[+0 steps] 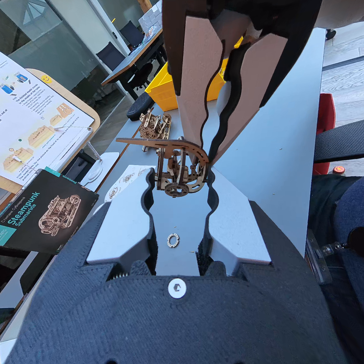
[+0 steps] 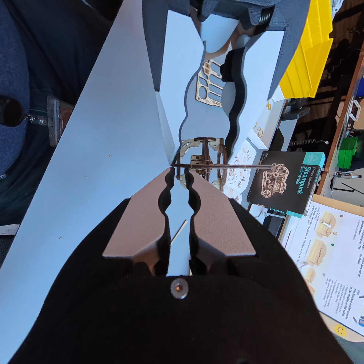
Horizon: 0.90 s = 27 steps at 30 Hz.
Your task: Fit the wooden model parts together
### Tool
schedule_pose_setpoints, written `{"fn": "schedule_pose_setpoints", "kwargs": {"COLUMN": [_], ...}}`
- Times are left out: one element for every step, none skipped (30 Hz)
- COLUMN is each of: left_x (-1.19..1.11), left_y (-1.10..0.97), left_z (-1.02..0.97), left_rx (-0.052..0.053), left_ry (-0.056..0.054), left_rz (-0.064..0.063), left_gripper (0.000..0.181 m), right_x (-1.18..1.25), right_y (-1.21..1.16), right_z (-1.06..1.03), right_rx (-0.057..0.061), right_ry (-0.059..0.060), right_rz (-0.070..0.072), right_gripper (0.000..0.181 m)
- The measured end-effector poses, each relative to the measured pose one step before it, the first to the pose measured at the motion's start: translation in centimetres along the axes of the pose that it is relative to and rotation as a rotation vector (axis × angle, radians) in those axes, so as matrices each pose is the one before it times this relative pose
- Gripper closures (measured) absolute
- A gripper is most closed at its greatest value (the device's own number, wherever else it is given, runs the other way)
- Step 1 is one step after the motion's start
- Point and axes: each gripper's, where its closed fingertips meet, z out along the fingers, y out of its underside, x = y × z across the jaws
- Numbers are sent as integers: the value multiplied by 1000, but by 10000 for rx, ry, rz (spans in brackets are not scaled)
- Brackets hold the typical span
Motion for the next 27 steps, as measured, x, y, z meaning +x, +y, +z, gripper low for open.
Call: {"fn": "schedule_pose_setpoints", "kwargs": {"left_x": [24, -77, -84, -71, -193, -260, -233, -110, 7, -20, -48, -6, 8, -8, 55, 122, 54, 10, 90, 73, 21, 73, 51, 53, 29, -6, 17], "left_y": [-91, -3, -31, -41, -80, -154, -177, -79, -29, 12, -5, 12, 27, 34, 47, 71, 61, 51, 65, 22, -3, 10, -4, 30, 37, 32, 47], "left_z": [-25, -9, -17, -19, -57, -79, -82, -45, 5, 29, 31, 49, 68, 82, 74, 99, 102, 64, 44, 40, 20, 34, 50, 64, 70, 47, 57], "left_rx": [49, -7, 18, 5, 5, 45, 67, 28, 2, -3, -13, -40, -64, -63, -62, -74, -57, -34, -34, -13, 15, 8, 8, -1, -7, -3, -12], "left_ry": [7, -78, -100, -109, -196, -260, -268, -179, -90, -78, -74, -33, -28, -49, -17, 37, -1, -3, 68, 71, 29, 59, 51, 49, 44, 35, 65], "left_rz": [-37, 17, 71, 66, 64, 123, 152, 119, 86, 67, 44, 40, 45, 74, 94, 72, 48, 46, 12, -40, -30, -17, -32, -16, -19, -24, -35], "left_gripper": [129, 129, 129, 129, 129, 129, 129, 129, 129, 129, 129, 129, 129, 129, 129, 129, 129, 129, 129, 129, 129, 129, 129, 129, 129, 129, 129], "right_x": [112, 166, 121, 153, 335, 349, 312, 139, 2, 11, 78, -35, -38, 36, -83, -170, -35, -22, -137, -84, -13, -89, -36, -93, -30, 1, -63], "right_y": [40, 35, 22, 12, 57, 16, -26, 29, 47, 76, 91, 106, 86, 102, 85, 104, 96, 65, 46, 26, 18, 26, 33, 45, 50, 35, 40], "right_z": [42, -7, -41, -98, -91, -59, -49, -42, -5, 9, 30, 48, 41, 54, 53, 75, 68, 77, 43, 18, 5, 0, 0, 29, 40, 55, 53], "right_rx": [-68, -77, -111, -120, -148, -140, -106, -115, -89, -92, -116, -123, -126, -136, -114, -87, -56, -23, 27, 42, 69, 58, 58, 45, 24, 44, 26], "right_ry": [160, 187, 177, 238, 371, 409, 408, 279, 142, 92, 97, 39, 57, 115, 56, -14, 17, -27, -123, -108, -64, -96, -41, -90, -62, -41, -77], "right_rz": [31, 42, 41, -28, -5, 26, 51, 2, -14, 81, 156, 81, -16, -72, -169, -250, -102, 59, 80, 92, 90, 12, 11, 37, 45, 49, -18], "right_gripper": [174, 175, 175, 174, 173, 171, 171, 171, 171, 171, 172, 172, 173, 172, 173, 173, 174, 173, 174, 174, 174, 174, 174, 174, 174, 174, 174]}}
